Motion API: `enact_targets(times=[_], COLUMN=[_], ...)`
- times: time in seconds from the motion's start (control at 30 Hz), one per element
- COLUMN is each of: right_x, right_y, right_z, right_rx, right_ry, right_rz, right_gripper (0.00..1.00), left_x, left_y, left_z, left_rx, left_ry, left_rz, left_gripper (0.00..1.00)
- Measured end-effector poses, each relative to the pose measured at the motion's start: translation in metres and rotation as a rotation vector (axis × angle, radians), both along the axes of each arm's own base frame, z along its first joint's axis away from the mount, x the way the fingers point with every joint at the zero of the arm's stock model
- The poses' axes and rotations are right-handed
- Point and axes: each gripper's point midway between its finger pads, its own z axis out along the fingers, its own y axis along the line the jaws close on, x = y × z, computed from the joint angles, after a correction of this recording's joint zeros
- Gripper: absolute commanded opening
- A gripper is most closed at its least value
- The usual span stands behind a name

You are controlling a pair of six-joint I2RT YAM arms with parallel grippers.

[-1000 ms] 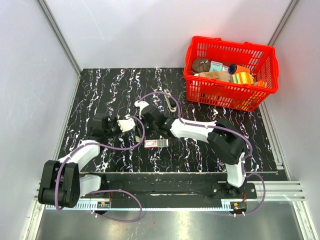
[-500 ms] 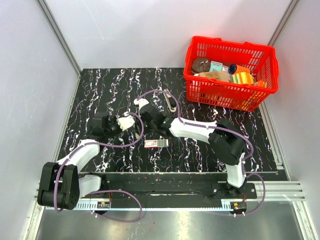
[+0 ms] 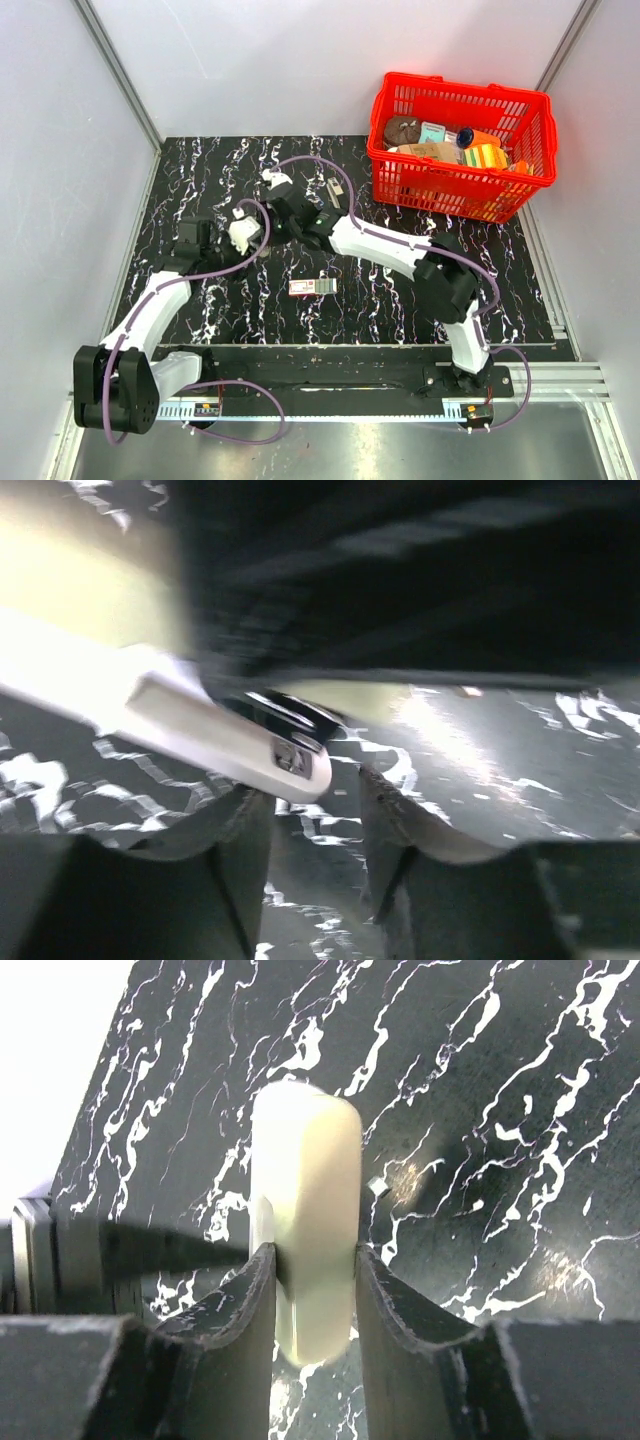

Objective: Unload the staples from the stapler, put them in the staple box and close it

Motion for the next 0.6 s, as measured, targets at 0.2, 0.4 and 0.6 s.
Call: enact_targets(times=[0.2,0.4,0.6], right_x=[0.036,0.059,0.071], right_y=[0.001,-0.012,-0.016], right_z=[-0.027,-0.053,-0.051], right_rx=[-0.009,-0.109,-0.17], right_ry=[0.064,0.108,0.07], right_rz=[-0.055,-0.101,-0.116], right_gripper=[0.0,0.0,0.0], left_x=[-0.024,0.015,0.035], left_y=[-0.031,0.017,0.056], left_z=[0.01,0.058,0.094], left_rx=[-0.163,-0.311,-0.384], left_ry=[0.106,0.04,-0.054], left_rz=[-0.094,0.14,0.263], left_gripper=[0.65,0.69,0.69])
